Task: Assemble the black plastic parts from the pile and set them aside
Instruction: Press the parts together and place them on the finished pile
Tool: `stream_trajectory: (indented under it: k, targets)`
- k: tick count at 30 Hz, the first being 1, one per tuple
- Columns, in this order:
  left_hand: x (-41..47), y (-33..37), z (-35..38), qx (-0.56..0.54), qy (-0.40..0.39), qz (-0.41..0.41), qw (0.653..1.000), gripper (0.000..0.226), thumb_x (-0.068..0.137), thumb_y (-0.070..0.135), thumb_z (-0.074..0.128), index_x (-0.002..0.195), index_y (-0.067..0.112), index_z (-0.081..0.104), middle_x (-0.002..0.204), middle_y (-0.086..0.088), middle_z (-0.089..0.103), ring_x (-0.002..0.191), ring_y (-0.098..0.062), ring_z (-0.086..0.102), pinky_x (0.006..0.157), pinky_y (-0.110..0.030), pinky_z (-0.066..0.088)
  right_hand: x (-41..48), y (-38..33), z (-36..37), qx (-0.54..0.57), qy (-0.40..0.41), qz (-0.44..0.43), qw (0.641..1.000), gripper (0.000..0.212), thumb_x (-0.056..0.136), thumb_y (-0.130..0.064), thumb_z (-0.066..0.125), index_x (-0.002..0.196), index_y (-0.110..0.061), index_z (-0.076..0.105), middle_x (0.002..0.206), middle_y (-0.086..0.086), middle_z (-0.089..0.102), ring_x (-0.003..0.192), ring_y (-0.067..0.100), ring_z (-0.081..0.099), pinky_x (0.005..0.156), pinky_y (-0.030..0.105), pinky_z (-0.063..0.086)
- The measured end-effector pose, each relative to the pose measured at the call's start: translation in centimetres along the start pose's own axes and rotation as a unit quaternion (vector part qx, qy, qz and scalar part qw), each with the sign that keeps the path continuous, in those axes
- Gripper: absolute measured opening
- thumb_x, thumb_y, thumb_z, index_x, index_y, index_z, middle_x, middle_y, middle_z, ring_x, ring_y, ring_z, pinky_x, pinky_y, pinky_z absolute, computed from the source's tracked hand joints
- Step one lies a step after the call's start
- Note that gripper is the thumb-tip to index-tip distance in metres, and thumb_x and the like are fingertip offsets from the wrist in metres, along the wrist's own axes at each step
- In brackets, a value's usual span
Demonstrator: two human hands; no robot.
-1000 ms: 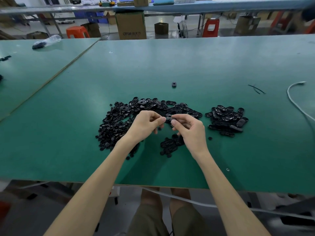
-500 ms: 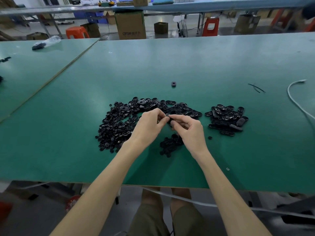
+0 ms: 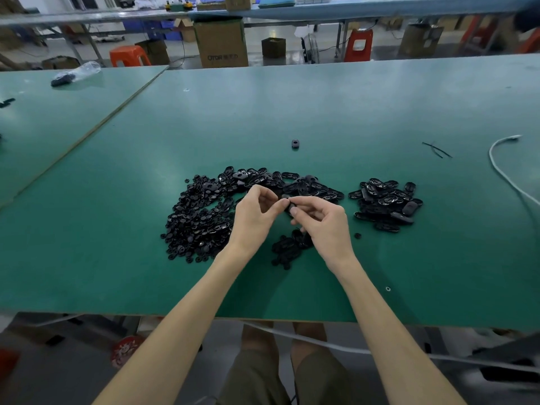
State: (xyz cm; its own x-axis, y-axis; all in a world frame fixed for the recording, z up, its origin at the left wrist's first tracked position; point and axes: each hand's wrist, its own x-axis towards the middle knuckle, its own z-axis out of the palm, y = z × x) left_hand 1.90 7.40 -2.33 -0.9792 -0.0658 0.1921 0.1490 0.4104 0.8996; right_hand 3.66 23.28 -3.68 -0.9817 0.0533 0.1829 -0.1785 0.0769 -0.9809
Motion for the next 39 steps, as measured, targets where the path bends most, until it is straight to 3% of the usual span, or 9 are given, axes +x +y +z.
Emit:
stream_trajectory:
  k: [3,6,10,14,23,27,32,35,39]
  targets:
    - [0.0,-0.1,0.0,-0.044,-0.016,-0.027,0.999,0.023,0.095,0.029,0.075,0.105,0.011,0.065,0.093,-0.002,0.073,0.073,-0.009,0.067,0.065,-0.017,0.050,0.0,-0.1,0.0,0.013,-0.001,-0.001,1.000,0.021,0.093,-0.006,0.075,0.109,-0.019,0.080,0.092,-0.004,0.080,0.076,0.015,0.076,0.064,0.022,0.055]
    - [-0.3,-0.2,0.3,-0.118,-0.058,-0.041,0.990,0.020,0.099,0.026,0.070,0.105,0.007,0.070,0.080,-0.004,0.075,0.060,-0.007,0.064,0.051,-0.020,0.045,0.0,-0.2,-0.1,0.023,-0.002,-0.007,1.000,0.021,0.093,-0.005,0.075,0.106,-0.021,0.080,0.092,-0.003,0.081,0.075,0.015,0.075,0.062,0.023,0.055]
    - [-0.4,0.0,0.6,-0.239,-0.049,-0.078,0.967,0.016,0.095,0.022,0.075,0.101,0.008,0.076,0.078,-0.003,0.070,0.063,-0.011,0.056,0.053,-0.022,0.043,0.0,-0.2,-0.1,0.038,0.001,-0.012,0.999,0.023,0.093,-0.006,0.076,0.102,-0.027,0.079,0.091,-0.004,0.080,0.071,0.011,0.073,0.061,0.023,0.055]
    - [-0.5,0.1,0.7,-0.298,-0.050,-0.102,0.948,0.017,0.092,0.022,0.078,0.103,0.009,0.077,0.091,-0.007,0.074,0.077,-0.015,0.061,0.062,-0.026,0.044,0.1,0.0,-0.1,0.052,0.012,0.001,0.999,0.015,0.092,-0.007,0.078,0.101,-0.019,0.077,0.089,0.000,0.080,0.067,0.012,0.071,0.060,0.023,0.054]
    - [-0.5,0.1,0.9,-0.317,-0.073,-0.101,0.940,0.033,0.088,0.037,0.076,0.109,0.012,0.079,0.097,-0.004,0.077,0.087,-0.015,0.066,0.070,-0.023,0.051,0.2,0.1,0.0,-0.008,0.001,-0.004,1.000,0.022,0.080,-0.025,0.090,0.072,-0.033,0.071,0.077,-0.008,0.074,0.064,0.005,0.061,0.068,0.028,0.049]
    - [-0.6,-0.4,0.6,-0.326,-0.078,-0.081,0.939,0.034,0.092,0.031,0.073,0.117,0.008,0.076,0.095,-0.005,0.076,0.084,-0.017,0.067,0.071,-0.025,0.055,0.0,0.1,0.1,-0.001,0.022,0.003,1.000,0.026,0.083,-0.033,0.088,0.084,-0.022,0.065,0.076,-0.002,0.072,0.069,0.014,0.063,0.064,0.037,0.052]
    - [-0.9,-0.7,0.7,-0.257,-0.115,-0.018,0.959,0.025,0.099,0.016,0.068,0.123,0.015,0.075,0.087,-0.010,0.070,0.075,-0.021,0.051,0.065,-0.024,0.046,0.1,0.3,0.0,0.024,0.045,0.000,0.999,0.013,0.102,-0.035,0.068,0.103,-0.023,0.067,0.083,-0.008,0.074,0.069,0.009,0.068,0.058,0.025,0.054]
    - [-1.0,-0.7,0.6,-0.265,-0.119,-0.021,0.957,0.026,0.094,0.013,0.074,0.120,0.015,0.077,0.088,-0.007,0.073,0.072,-0.012,0.056,0.062,-0.021,0.046,0.2,0.5,0.0,0.020,0.042,-0.004,0.999,0.003,0.102,-0.025,0.068,0.103,-0.023,0.070,0.086,-0.005,0.075,0.070,0.010,0.069,0.058,0.025,0.054]
    - [-1.1,-0.5,0.6,-0.277,-0.118,-0.021,0.953,0.024,0.090,0.013,0.078,0.114,0.011,0.078,0.094,-0.011,0.077,0.077,-0.015,0.066,0.066,-0.023,0.052,0.2,0.4,0.0,0.028,0.043,-0.008,0.999,0.002,0.099,-0.021,0.072,0.097,-0.020,0.072,0.082,-0.003,0.076,0.067,0.011,0.070,0.057,0.025,0.053]
